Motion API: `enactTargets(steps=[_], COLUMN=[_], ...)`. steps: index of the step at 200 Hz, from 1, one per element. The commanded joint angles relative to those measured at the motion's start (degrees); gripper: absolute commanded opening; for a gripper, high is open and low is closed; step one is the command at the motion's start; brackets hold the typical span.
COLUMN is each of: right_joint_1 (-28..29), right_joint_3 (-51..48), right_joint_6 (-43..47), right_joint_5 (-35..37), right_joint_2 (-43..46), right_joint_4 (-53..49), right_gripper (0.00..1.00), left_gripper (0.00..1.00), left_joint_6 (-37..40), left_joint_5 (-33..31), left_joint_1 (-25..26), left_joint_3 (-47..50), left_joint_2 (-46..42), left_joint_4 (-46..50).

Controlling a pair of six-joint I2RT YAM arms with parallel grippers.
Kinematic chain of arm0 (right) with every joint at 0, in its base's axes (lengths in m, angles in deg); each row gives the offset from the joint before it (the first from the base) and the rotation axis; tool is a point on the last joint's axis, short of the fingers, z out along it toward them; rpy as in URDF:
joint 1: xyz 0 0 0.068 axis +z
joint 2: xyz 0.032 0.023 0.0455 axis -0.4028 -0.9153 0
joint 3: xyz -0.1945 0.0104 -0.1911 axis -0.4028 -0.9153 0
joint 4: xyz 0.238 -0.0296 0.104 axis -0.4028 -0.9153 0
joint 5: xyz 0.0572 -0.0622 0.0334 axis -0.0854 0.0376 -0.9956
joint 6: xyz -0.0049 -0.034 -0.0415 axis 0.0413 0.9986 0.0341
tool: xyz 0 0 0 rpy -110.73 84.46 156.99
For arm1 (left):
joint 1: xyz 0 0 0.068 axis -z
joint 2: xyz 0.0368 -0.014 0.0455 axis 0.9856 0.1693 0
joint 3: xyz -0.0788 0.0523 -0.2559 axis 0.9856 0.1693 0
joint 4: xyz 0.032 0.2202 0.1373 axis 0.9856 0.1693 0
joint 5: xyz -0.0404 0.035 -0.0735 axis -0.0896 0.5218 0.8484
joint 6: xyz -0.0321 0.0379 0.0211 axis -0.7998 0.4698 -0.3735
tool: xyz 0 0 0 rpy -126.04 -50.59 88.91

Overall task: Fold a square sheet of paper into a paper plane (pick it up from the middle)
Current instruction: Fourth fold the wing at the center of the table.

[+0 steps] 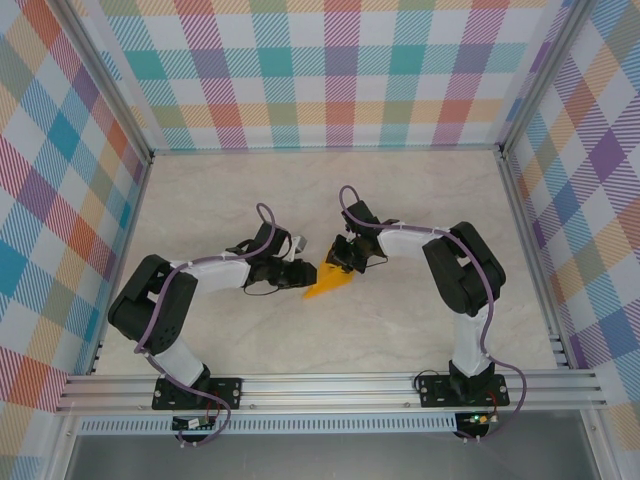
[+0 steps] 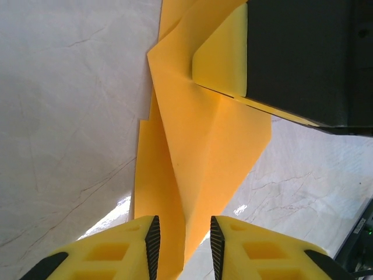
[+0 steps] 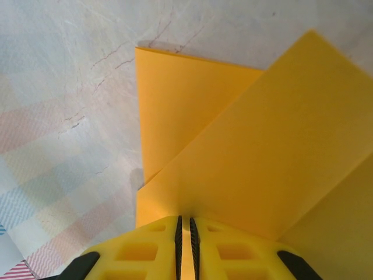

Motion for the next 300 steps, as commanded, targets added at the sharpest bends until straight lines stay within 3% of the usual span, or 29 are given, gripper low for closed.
enactTargets(steps=[1,49,144,198,300], right_joint_1=[-0.38,-0.36,-0.62,-0.9,-0.98], right_joint_3=[-1.13,-1.04,-0.84,-1.6,-4.03], right_joint_6=[-0.49,-0.6,-0.69,-1.98,2.27], right_joint_5=[1.04,1.39,2.66,3.78,-2.88], right_joint_2=[-0.41,-0.43,-1.39,-1.53,4.02], right_joint_4=[-0.46,-1.1,-3.18,-3.68,8.35], right_gripper=[0.14,0.14,0.13,0.13,0.19], left_gripper=[0.29,0.28,0.08,0.08,0.05], left_joint_6=[3.95,4.64,4.38,4.79,4.91], left_joint_5=[1.9,2.52,-4.2,-4.04,-2.25], left_joint_1=[0.66,0.79,0.83,0.78,0.85], left_joint_3=[-0.64,-1.75,-2.05,-3.0,-4.33], left_joint_2=[1.16,3.03,3.74,4.72,5.8], left_joint_4=[-0.19,0.82,3.45,6.02,7.17])
